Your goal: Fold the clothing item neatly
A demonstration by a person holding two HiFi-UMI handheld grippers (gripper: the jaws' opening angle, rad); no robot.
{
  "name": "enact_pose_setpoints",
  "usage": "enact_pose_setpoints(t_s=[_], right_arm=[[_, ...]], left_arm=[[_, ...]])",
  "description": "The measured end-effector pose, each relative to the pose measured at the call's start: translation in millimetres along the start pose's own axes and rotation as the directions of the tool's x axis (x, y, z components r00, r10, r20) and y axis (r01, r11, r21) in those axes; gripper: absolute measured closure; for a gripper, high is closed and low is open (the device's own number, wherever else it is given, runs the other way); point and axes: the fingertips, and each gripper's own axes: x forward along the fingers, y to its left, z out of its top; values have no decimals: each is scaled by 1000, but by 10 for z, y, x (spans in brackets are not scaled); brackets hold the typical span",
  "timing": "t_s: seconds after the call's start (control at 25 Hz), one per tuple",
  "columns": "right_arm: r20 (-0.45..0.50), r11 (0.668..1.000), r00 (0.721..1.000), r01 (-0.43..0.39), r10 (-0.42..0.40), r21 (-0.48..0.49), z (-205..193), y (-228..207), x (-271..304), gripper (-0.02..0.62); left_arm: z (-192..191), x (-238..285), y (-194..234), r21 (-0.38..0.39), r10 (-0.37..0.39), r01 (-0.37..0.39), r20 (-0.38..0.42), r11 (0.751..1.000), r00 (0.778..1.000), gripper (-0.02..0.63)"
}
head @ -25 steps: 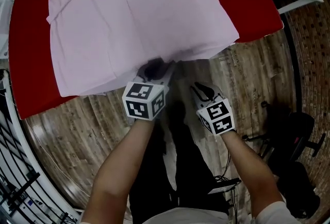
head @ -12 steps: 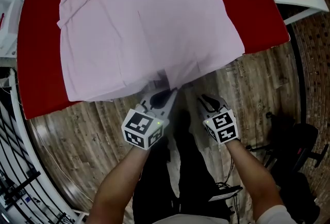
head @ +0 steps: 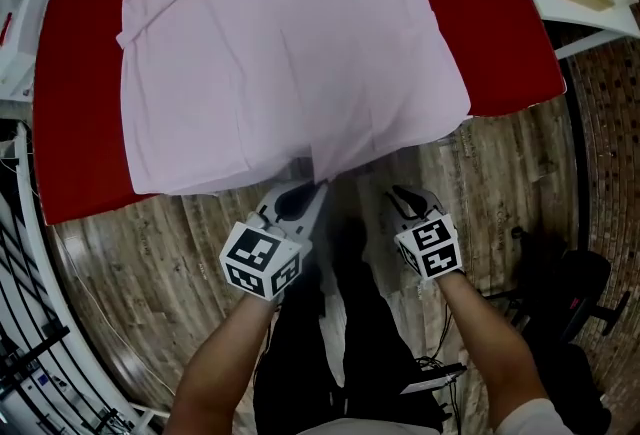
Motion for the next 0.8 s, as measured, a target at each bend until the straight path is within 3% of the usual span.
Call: enact_pose_setpoints(t_s=[0.28,0.6,0.8], right_arm=[[-25,999,999,28,-28,-24,-53,-245,-16,546],[-24,995,997,73,-75,-68,66,-765,-107,546],[-47,991,995,77,-83,-109,94,-1060,-110,546]], left_arm=[[-31,89,146,-9,26,-26,20,1000,999,595],[-431,-266,341,-27,30,-30,-8,999,1000,587],[-764,-682,723,-49,123,-126,-69,991,990,565]])
